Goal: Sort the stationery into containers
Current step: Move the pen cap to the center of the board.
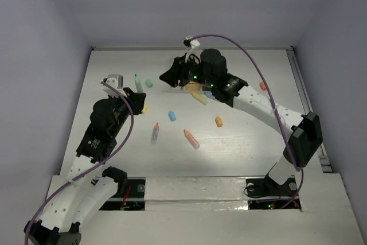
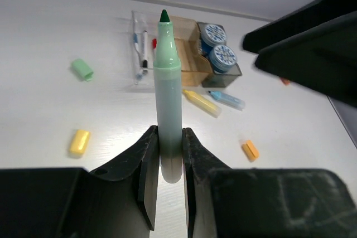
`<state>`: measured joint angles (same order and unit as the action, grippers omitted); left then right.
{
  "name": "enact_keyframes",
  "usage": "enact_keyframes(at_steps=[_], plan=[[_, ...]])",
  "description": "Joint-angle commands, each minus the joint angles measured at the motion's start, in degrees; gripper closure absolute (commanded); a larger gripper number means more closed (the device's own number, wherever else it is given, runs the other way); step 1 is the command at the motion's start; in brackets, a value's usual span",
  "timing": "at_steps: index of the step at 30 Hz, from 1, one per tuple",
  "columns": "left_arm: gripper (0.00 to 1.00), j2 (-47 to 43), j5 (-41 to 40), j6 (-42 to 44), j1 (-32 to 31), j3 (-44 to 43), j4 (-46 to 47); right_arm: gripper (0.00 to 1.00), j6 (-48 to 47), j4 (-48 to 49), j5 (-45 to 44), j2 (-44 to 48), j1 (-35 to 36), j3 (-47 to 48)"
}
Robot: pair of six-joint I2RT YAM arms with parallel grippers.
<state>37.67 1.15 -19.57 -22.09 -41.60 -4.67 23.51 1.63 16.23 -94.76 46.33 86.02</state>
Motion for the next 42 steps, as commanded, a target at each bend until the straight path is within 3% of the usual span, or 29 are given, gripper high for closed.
enact_keyframes(at_steps=[1, 3, 7, 10, 18, 22, 30, 36, 42], plan=[[1.00, -1.72, -5.54, 1.12, 1.17, -2.60, 0.71, 0.53, -1.44, 0.40, 2.40, 3.18, -2.29, 0.46], [1.00, -1.99, -5.98, 1.03, 1.70, -2.43, 0.89, 0.68, -2.14, -0.13, 2.93, 0.90, -3.87, 1.25], [1.00, -2.25, -2.04, 0.85, 2.22, -2.25, 2.55, 0.76, -4.95, -6.18, 3.46, -7.08, -5.01, 8.27], [1.00, -3.91, 4.29, 0.68, 2.22, -1.37, 5.62, 0.76, -7.85, -10.49, 2.93, -15.26, -5.02, 17.23], [1.00, -3.31, 3.95, 1.56, 2.22, -5.06, 5.45, 0.67, -13.66, -21.57, 1.62, -39.60, -5.02, 51.12], [1.00, -2.87, 4.21, 1.21, 2.22, -5.07, 6.25, 0.57, -13.23, -21.50, -1.19, -48.75, -5.02, 59.33], [1.00, -2.43, 4.56, 0.68, 2.22, -3.92, 6.69, 0.43, -16.82, -18.33, -10.77, -59.47, -1.77, 64.88], [1.00, -2.78, 5.44, 0.15, 1.70, -3.40, 7.13, 0.35, -19.20, -17.36, -15.87, -62.47, -0.62, 64.63], [1.00, -2.87, 6.23, -0.55, 1.70, -3.13, 7.65, 0.34, -19.64, -17.71, -18.33, -64.32, -0.62, 65.85]])
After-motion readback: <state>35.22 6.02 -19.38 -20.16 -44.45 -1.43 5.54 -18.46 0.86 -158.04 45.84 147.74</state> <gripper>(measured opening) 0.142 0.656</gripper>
